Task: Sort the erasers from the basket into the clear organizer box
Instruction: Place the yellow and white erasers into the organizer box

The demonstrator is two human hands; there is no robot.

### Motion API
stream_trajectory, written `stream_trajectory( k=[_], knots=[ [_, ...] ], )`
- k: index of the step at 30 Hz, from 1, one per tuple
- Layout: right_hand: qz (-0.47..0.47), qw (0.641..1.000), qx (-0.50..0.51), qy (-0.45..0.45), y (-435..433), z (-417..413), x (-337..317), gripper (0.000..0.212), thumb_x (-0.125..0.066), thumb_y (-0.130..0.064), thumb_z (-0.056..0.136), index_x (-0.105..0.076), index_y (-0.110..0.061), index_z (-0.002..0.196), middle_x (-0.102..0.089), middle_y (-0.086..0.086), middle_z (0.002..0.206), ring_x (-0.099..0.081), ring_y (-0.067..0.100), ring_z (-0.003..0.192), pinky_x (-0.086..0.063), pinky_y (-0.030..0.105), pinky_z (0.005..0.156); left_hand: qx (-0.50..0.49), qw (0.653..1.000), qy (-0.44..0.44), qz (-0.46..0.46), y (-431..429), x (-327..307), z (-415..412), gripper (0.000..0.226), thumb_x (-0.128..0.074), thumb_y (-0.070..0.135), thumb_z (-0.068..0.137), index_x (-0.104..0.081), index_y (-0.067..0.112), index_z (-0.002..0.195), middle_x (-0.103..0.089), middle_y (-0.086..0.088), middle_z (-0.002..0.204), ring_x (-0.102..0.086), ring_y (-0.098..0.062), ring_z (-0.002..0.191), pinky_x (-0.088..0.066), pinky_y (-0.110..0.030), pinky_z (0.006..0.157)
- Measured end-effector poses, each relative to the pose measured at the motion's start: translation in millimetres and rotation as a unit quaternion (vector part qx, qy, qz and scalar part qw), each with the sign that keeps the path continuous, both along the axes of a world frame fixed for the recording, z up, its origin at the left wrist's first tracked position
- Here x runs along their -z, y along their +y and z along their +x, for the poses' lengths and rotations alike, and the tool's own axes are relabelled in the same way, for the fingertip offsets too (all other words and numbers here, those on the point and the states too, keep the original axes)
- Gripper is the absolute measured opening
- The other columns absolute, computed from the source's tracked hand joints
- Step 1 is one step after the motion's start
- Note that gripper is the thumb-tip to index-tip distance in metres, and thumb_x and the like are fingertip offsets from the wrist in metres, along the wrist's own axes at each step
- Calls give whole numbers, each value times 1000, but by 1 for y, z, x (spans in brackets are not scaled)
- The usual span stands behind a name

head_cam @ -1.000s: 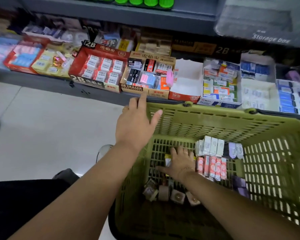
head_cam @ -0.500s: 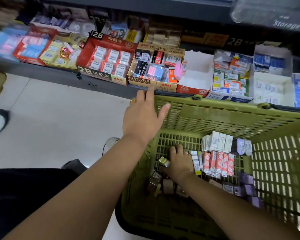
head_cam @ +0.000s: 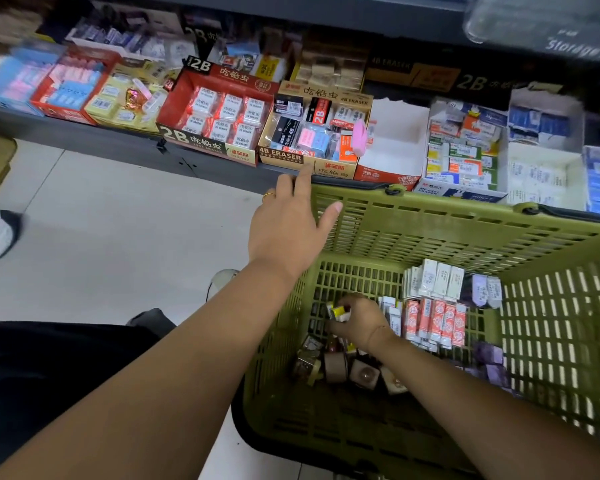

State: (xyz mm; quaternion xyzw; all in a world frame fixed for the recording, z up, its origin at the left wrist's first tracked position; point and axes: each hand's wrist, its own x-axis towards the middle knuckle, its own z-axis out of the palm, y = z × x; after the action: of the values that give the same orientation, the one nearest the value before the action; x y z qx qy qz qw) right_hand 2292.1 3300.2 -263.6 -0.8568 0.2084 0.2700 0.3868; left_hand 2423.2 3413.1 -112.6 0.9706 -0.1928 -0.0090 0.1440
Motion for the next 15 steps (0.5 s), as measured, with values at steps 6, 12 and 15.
stream_trajectory(
  k=[6, 12, 15],
  knots=[
    [112, 990, 75, 35, -18, 8, -7, 58, -72, -27, 81, -50, -11, 132, -53, 9, 132, -59, 22, 107, -48, 23, 77, 3, 1000, -1, 3, 0, 2, 1, 69, -34, 60, 95, -21, 21, 150, -46, -8, 133, -51, -29, 115, -48, -38, 82],
    [227, 953, 195, 46, -35, 15, -40, 80, -73, -35, 80, -34, -10, 144, -48, 12, 137, -53, 14, 109, -41, 21, 84, 52, 996, -69, 26, 2, 0, -4, 67, -31, 56, 96, -25, 15, 150, -35, -10, 150, -25, -28, 141, -17, -43, 116],
    [283, 928, 241, 13, -45, 22, -75, 74, -73, -32, 80, -36, -9, 140, -40, 10, 144, -39, 22, 130, -31, 31, 94, 111, 989, -9, -95, -7, -11, -24, 65, -35, 53, 97, -23, 19, 152, -21, -2, 158, -9, -17, 147, -4, -34, 119]
  ],
)
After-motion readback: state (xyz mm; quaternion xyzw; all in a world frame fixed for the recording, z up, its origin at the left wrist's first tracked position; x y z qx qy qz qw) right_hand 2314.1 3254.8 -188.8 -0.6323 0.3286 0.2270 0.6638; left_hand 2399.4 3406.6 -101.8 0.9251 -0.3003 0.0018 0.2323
